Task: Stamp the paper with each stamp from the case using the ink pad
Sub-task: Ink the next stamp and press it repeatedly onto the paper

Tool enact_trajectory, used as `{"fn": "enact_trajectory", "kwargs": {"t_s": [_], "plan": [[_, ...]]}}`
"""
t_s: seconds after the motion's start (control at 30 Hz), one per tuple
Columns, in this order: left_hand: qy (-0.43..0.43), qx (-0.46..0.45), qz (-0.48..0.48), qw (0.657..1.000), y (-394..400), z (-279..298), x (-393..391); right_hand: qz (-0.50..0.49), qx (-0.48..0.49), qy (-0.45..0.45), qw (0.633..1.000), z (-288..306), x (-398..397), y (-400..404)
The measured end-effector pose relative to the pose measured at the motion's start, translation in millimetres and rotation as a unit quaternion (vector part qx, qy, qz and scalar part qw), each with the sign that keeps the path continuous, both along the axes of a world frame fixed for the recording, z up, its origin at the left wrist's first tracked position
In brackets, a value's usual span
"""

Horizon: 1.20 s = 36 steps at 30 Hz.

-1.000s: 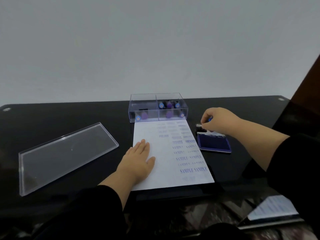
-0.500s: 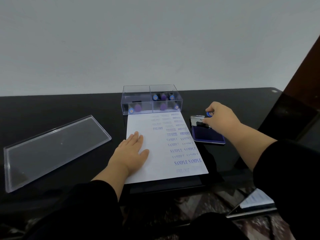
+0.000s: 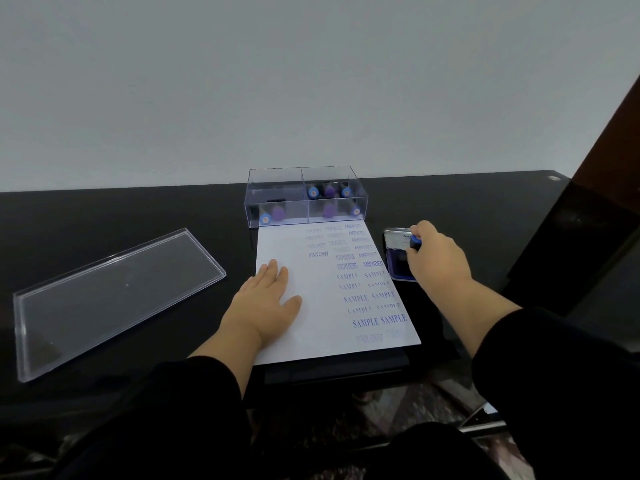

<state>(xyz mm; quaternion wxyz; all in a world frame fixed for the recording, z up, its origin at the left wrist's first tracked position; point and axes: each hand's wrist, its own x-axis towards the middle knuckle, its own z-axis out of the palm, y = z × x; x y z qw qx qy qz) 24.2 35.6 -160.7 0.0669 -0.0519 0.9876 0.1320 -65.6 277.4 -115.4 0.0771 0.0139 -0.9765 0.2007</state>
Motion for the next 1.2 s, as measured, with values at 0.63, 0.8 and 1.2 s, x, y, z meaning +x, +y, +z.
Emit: {"fn": "enact_trajectory", "kwargs": {"t_s": [0.63, 0.8, 1.2], "plan": [[-0.026, -0.022, -0.002, 0.999, 3.3, 8.1, 1.2, -0.029, 0.039, 0.007, 0.999, -5.6, -0.3, -6.3], [-0.025, -0.038, -0.009, 0.999, -0.4, 10.5, 4.3, -0.032, 0.034, 0.005, 0.999, -7.4, 0.8, -6.2], [-0.012, -0.039, -0.022, 0.999, -5.8, 3.3, -1.5, -0.029, -0.066, 0.032, 0.997, -1.7, 6.2, -5.1]]}}
